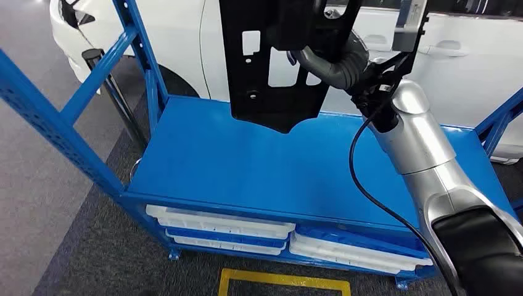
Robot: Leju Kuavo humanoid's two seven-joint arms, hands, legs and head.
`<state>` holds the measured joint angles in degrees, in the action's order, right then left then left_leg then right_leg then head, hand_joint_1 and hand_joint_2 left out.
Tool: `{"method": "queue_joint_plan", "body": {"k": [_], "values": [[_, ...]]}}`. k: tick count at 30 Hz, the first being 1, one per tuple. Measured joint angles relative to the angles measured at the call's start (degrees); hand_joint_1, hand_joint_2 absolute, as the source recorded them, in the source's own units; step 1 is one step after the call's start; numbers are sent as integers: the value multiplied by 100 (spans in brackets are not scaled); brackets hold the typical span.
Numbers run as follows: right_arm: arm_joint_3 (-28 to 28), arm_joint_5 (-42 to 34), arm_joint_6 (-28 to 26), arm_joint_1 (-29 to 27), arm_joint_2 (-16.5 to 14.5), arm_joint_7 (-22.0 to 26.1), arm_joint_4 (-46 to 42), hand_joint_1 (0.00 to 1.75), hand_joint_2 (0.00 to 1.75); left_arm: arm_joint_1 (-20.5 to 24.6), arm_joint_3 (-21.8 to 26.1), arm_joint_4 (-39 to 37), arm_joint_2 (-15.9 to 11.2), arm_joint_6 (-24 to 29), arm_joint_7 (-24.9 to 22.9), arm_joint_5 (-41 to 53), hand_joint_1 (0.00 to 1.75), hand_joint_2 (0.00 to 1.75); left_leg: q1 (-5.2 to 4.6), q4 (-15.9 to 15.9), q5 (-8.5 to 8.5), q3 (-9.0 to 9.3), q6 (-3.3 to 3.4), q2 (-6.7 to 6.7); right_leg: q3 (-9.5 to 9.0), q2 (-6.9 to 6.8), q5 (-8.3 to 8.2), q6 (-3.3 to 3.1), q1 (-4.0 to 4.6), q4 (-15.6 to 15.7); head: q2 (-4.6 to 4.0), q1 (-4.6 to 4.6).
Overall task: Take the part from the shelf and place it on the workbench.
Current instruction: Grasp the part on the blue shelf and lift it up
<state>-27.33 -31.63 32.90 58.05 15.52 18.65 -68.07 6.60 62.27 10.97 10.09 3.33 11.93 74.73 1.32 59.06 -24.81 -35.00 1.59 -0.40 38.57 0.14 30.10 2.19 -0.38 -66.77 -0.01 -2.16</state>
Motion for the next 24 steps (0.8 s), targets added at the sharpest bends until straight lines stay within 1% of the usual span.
{"method": "queue_joint_plan", "body": {"k": [1, 2, 3, 4, 5, 6, 7, 8, 9, 10, 11, 13, 14, 15, 17, 18, 19, 20, 21, 22, 23, 24], "values": [[-11, -12, -11, -100, 19, 19, -58, 165, 175, -6, 0, 0, 1, 3, 0, -8, 0, 175, 0, 0, -2, 0, 3, 0, 108, 0, 87, 9, -1, -221, 0, 1], [-23, -24, -19, -211, 40, 45, -125, 164, 175, -11, 1, 0, 2, 6, 0, -15, 0, 175, 0, 0, -3, 0, 5, 0, 196, 0, 141, 15, -3, -397, -1, 1], [-47, -44, -34, -436, 82, 102, -259, 164, 175, -20, 1, 0, 3, 13, 1, -36, 0, 175, -1, 1, -6, 1, 9, -2, 337, -1, 217, 26, -7, -676, 0, 2], [-67, -53, -39, -678, 119, 175, -397, 161, 175, -26, 2, 0, 3, 22, 3, -55, 0, 175, -1, 1, -10, 4, 10, -5, 388, -1, 189, 28, -10, -761, -1, 2], [-85, -48, -41, -933, 152, 270, -552, 160, 175, -30, 3, 0, 5, 32, 9, -74, 0, 175, -1, 1, -13, 10, 8, -11, 323, -1, 57, 19, -13, -610, 0, 2], [-96, -14, -37, -1193, 174, 377, -712, 158, 175, -32, 4, 0, 9, 43, 16, -91, 0, 175, -3, 1, -19, 19, 2, -18, 149, -2, -146, -1, -15, -249, -1, 2], [-105, 54, -34, -1447, 187, 493, -881, 157, 175, -34, 5, 0, 16, 52, 25, -101, 0, 175, -4, 1, -26, 26, -9, -23, -59, -5, -322, -30, -10, 185, -1, 2], [-116, 168, -38, -1718, 192, 616, -1064, 156, 175, -35, 7, 0, 27, 63, 32, -110, 0, 175, -11, 2, -33, 30, -27, -28, -236, -11, -452, -61, 8, 551, 0, 2], [-132, 311, -53, -1995, 192, 727, -1247, 154, 175, -38, 8, 0, 37, 72, 37, -115, 0, 175, -14, -1, -40, 31, -53, -32, -350, -15, -512, -90, 29, 784, 0, 2], [-156, 463, -78, -2271, 191, 819, -1432, 152, 175, -47, 8, 0, 46, 76, 41, -119, 0, 175, -14, -7, -45, 33, -82, -35, -391, -17, -508, -114, 51, 870, 0, 2], [-187, 599, -108, -2538, 190, 883, -1607, 150, 175, -58, 9, -1, 52, 79, 46, -121, 0, 175, -14, -18, -48, 39, -116, -37, -394, -16, -508, -136, 69, 874, 0, 1], [-248, 759, -155, -2942, 192, 927, -1897, 150, 175, -79, 9, -1, 58, 78, 58, -118, 0, 175, -15, 4, -91, 41, -182, -24, -414, -14, -523, -195, 39, 911, -1, 1], [-271, 790, -172, -3079, 194, 927, -2015, 150, 175, -81, 9, -2, 59, 78, 67, -113, 0, 175, -19, 113, -176, 3, -208, -13, -428, -17, -534, -230, 20, 936, 0, 0], [-290, 803, -184, -3192, 196, 924, -2115, 150, 175, -81, 9, -2, 58, 77, 76, -107, 0, 175, -21, 340, -322, -89, -228, -3, -443, -21, -543, -260, 3, 959, 0, 0], [-325, 814, -189, -3406, 202, 918, -2264, 150, 175, -82, 9, -2, 57, 76, 90, -91, 0, 175, -16, 1067, -697, -402, -252, 5, -452, -26, -538, -293, 14, 961, 0, 0], [-344, 826, -178, -3515, 208, 919, -2312, 150, 175, -87, 9, -2, 56, 76, 93, -80, 0, 175, -15, 1395, -820, -549, -260, 5, -454, -26, -534, -298, 20, 957, -1, 0], [-364, 843, -163, -3611, 216, 922, -2350, 150, 175, -94, 8, -2, 56, 81, 94, -61, 0, 175, -15, 1561, -843, -622, -263, 5, -454, -24, -532, -301, 24, 951, 0, 0], [-383, 860, -142, -3688, 227, 928, -2382, 150, 175, -99, 7, -2, 56, 90, 95, -39, 0, 175, -15, 1500, -754, -586, -258, 5, -454, -20, -528, -302, 26, 942, 1, 0], [-396, 873, -126, -3745, 238, 934, -2415, 150, 175, -100, 5, -2, 56, 104, 92, -21, 0, 175, -15, 1226, -581, -446, -246, 5, -456, -13, -522, -299, 27, 930, 1, 0], [-405, 880, -120, -3783, 251, 941, -2450, 150, 175, -96, 4, -1, 56, 118, 89, -17, 0, 175, -17, 810, -392, -238, -223, 5, -456, -5, -514, -289, 27, 912, 1, 0], [-410, 884, -123, -3814, 264, 948, -2484, 150, 175, -88, 3, -1, 55, 126, 84, -29, 0, 175, -27, 424, -255, -41, -198, 5, -450, 4, -502, -269, 40, 887, 0, 0], [-412, 890, -134, -3845, 279, 955, -2517, 150, 175, -78, 2, -1, 55, 129, 77, -46, 0, 175, -37, 151, -175, 97, -171, 4, -443, 10, -494, -244, 47, 869, 0, 0]]}}
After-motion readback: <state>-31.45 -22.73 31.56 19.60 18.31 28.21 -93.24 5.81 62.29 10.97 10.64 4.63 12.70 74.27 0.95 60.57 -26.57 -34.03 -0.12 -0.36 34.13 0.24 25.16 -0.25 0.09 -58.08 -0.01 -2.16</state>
